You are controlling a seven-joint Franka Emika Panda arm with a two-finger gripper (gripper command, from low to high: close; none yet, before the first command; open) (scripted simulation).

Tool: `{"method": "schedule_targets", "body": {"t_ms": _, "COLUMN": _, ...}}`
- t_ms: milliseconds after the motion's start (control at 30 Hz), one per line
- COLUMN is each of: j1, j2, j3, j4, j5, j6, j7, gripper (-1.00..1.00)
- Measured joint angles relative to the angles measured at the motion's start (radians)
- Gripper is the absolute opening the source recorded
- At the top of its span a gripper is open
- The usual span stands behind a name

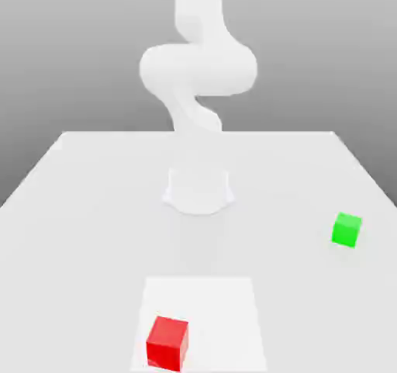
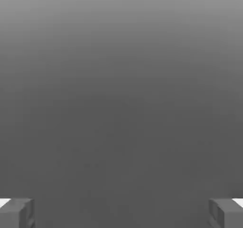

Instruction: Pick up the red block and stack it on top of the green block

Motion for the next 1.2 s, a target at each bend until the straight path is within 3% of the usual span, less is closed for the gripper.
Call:
{"method": "schedule_targets", "body": {"t_ms": 800, "j1": -0.065, "j2": 0.876, "j3": -0.018, "j4": -0.164, "j5": 0.007, "j6": 0.341, "j7": 0.110, "gripper": 0.00}}
{"method": "schedule_targets", "body": {"t_ms": 967, "j1": -0.071, "j2": 1.057, "j3": -0.013, "j4": -0.147, "j5": 0.015, "j6": 0.478, "j7": 0.109, "gripper": 0.00}}
{"method": "schedule_targets", "body": {"t_ms": 1000, "j1": -0.072, "j2": 1.082, "j3": -0.013, "j4": -0.143, "j5": 0.016, "j6": 0.499, "j7": 0.108, "gripper": -1.00}}
{"method": "schedule_targets", "body": {"t_ms": 1200, "j1": -0.072, "j2": 1.095, "j3": -0.012, "j4": -0.141, "j5": 0.015, "j6": 0.510, "j7": 0.110, "gripper": -1.00}}
